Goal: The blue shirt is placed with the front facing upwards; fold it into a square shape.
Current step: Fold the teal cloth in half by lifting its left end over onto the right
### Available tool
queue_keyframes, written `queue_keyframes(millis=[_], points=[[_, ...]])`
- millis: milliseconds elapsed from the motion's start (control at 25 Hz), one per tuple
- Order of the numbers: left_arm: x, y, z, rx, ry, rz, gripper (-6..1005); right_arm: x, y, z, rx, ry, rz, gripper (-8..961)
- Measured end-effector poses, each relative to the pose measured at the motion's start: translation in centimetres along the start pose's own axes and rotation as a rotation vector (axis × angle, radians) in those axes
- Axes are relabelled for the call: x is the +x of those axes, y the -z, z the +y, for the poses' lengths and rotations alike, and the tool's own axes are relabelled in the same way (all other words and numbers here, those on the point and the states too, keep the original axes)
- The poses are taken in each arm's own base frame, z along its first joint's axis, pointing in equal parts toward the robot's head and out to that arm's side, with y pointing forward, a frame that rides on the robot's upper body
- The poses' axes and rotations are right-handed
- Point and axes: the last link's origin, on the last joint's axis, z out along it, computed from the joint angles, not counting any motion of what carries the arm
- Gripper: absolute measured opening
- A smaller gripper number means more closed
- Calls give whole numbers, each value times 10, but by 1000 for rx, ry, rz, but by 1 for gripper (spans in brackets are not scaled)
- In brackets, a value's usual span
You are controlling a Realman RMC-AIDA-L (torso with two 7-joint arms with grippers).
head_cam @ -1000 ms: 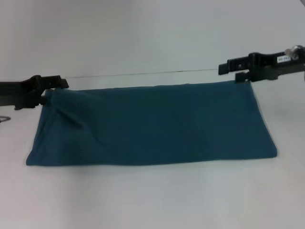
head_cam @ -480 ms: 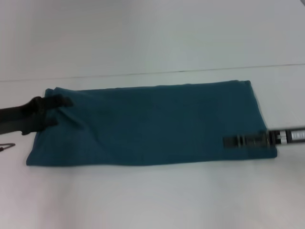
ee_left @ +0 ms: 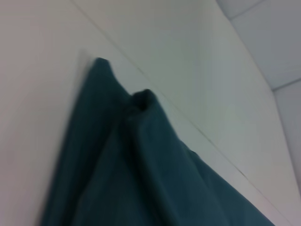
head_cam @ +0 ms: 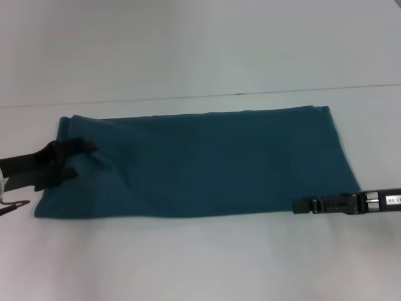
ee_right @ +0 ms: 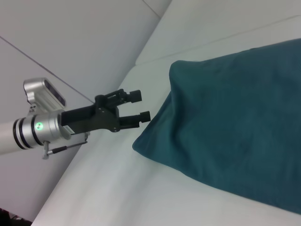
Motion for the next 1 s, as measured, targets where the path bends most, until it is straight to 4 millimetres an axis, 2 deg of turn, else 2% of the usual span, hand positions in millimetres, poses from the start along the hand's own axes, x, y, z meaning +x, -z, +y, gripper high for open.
queue_keyframes(millis=[400,1000], points=[[-5,10,-22,46,45,27,859,-6,-5,3,-12,15,0,804],[-22,33,-49,59,106,-9,860,-7,-1,2,-7,1,-21,804]])
